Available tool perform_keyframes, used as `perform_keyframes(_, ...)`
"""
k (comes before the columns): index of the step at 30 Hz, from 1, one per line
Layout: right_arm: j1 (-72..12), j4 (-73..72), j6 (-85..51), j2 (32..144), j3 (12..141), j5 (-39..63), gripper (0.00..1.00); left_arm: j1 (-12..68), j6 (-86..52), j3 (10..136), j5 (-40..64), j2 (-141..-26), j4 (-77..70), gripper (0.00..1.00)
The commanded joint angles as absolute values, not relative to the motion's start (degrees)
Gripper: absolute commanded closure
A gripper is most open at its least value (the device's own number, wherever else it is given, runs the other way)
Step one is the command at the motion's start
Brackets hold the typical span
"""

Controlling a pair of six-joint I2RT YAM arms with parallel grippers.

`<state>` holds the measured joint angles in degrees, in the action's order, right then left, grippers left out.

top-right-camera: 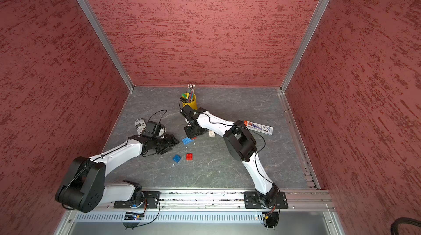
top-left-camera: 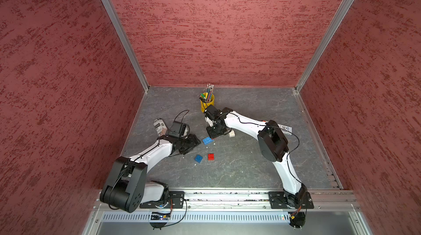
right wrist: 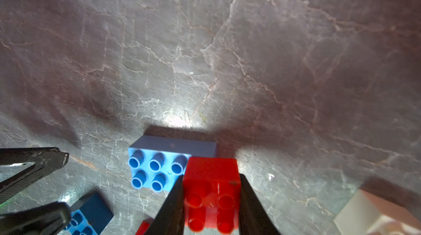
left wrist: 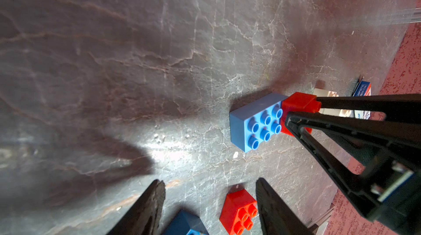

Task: Assemble the letter y with lego
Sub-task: Assemble the lego brick with the lego brick, then move the lego brick at the center of the board.

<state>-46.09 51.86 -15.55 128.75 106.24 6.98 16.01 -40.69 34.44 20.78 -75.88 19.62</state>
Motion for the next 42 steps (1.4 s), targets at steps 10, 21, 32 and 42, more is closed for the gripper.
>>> perform_keyframes(10,-48.9,58.8,-16.9,134.2,106.9,-3.1,0.74,15.6,-40.6,33.8,21.1,-76.9,18.7,0.34)
perform_keyframes(21,-50.2,55.4,-19.8,133.4,102.8,-2.1,0.76,15.6,-40.8,33.1,21.0,-76.6,18.5,0.34)
perform_keyframes(32,-47.9,52.3,-24.8,124.9,99.8,-1.4,0.74,15.7,-40.1,35.1,21.8,-77.4,19.2,0.33)
perform_keyframes(42,-47.7,48.8,-29.3,118.1,90.6,-0.1,0.69,16.5,-39.6,36.9,21.9,-78.9,19.8,0.33)
